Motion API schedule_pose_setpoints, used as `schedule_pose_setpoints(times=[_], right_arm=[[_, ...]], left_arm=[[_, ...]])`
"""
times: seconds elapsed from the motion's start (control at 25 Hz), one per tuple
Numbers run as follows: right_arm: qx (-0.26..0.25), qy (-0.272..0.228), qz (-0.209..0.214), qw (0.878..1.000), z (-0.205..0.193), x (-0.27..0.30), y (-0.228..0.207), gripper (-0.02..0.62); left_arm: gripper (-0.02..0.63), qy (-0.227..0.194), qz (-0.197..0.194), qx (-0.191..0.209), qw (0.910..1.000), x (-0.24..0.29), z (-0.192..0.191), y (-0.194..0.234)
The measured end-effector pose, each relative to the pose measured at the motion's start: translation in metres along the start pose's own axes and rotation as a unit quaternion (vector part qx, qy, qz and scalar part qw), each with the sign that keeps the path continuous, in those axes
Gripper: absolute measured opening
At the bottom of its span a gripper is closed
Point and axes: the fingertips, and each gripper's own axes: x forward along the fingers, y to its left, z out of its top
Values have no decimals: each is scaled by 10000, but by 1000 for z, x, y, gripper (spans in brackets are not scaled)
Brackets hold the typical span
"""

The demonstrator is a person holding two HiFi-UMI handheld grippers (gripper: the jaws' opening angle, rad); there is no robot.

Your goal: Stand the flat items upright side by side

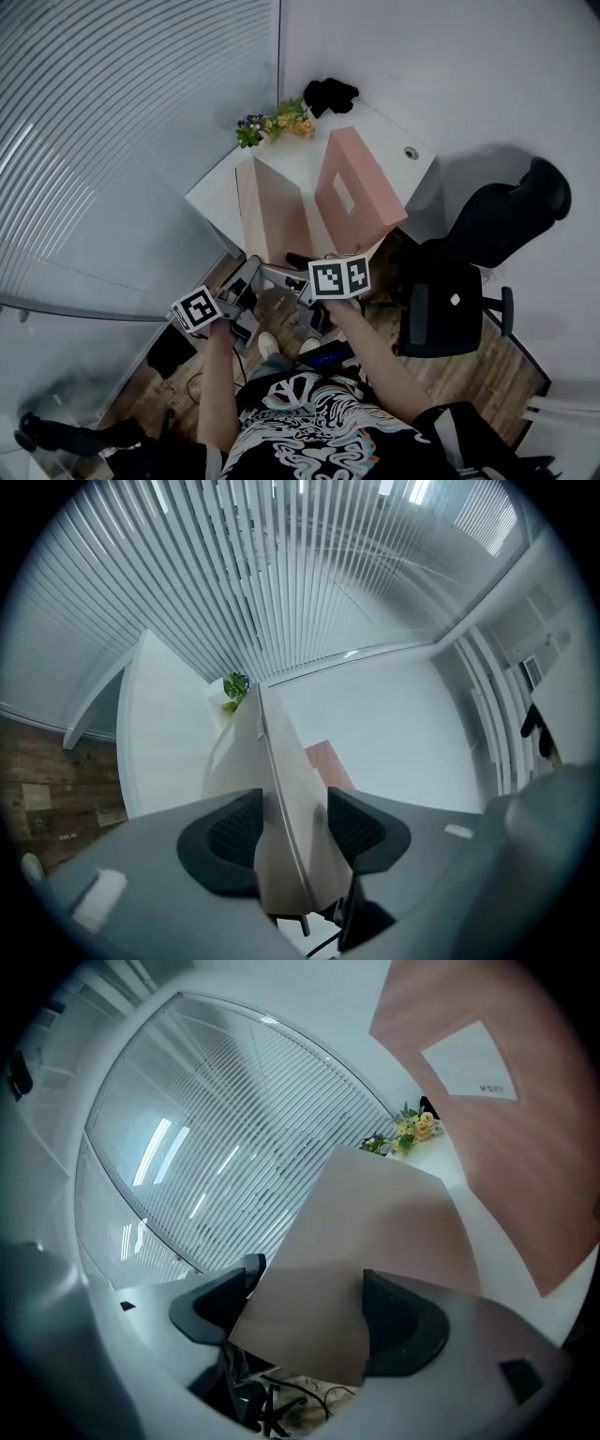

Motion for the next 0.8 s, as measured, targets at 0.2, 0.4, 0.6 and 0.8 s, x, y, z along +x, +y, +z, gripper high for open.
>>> schedule_pose_setpoints(times=[0.2,0.4,0.6,0.8], right_arm=[[36,-118,41,9999,6,-6,0,387],[149,-222,89,9996,10,-11,-1,390],[254,-288,111,9992,13,-22,-9,388],[249,-467,124,9985,13,-32,-13,391]], left_arm=[[178,-43,-37,62,10000,4,0,-7],[164,-109,-74,118,9998,10,0,-17],[146,-74,-49,211,9997,20,-8,-23],[137,66,45,280,9996,25,-16,-26]])
